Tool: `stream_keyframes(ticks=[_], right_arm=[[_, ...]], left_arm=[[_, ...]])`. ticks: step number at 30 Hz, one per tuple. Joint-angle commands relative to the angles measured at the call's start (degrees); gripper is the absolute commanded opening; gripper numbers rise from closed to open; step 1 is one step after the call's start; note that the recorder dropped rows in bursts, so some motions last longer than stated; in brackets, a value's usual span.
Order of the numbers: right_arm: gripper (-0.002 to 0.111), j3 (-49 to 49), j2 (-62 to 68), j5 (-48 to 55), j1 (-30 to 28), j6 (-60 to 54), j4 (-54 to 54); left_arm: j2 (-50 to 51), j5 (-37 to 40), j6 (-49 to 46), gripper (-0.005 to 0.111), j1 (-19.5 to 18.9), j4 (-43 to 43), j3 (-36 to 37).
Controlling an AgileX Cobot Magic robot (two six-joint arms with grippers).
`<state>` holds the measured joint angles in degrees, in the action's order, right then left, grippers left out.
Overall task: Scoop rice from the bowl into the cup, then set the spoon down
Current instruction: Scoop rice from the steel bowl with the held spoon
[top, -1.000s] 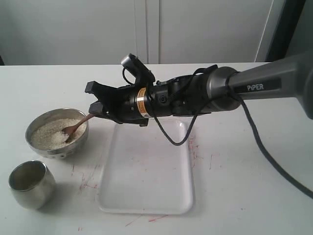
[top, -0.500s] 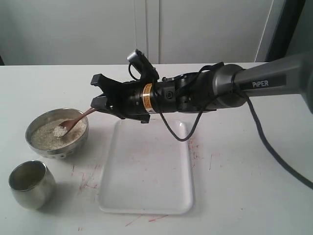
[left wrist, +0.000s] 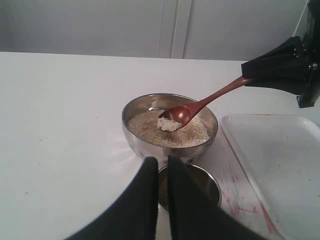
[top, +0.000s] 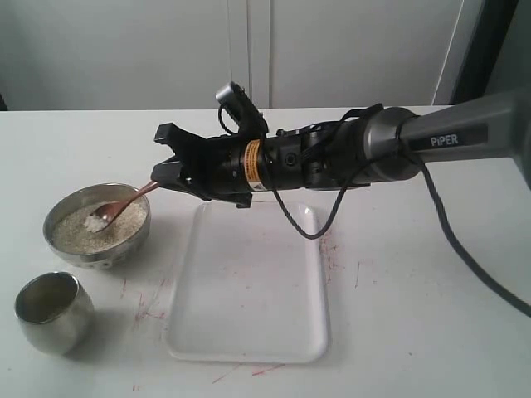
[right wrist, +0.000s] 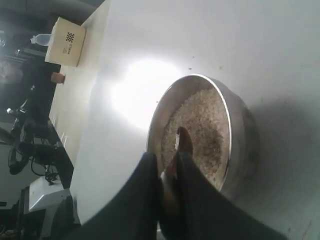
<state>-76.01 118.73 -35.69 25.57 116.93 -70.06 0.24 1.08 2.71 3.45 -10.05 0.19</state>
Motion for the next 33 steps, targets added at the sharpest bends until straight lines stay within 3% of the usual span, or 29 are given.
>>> stream_keyframes(ticks=[1,19,33], right_arm=[[0.0,0.1,0.0,-0.6,-0.5,-0.2,-0.7],[0.0,0.1,0.0,-1.6,-0.5,-14.6,-1.8],[0.0,0.1,0.0,-3.1,-0.5,0.0,-0.9]], left_arm=[[-0.2,0.3,0.1,0.014,0.0,-0.5,-0.2],[-0.2,0.3,0.1,0.014,0.0,-0.5,-0.2],[-0.2,0.3,0.1,0.014,0.0,-0.5,-0.2]])
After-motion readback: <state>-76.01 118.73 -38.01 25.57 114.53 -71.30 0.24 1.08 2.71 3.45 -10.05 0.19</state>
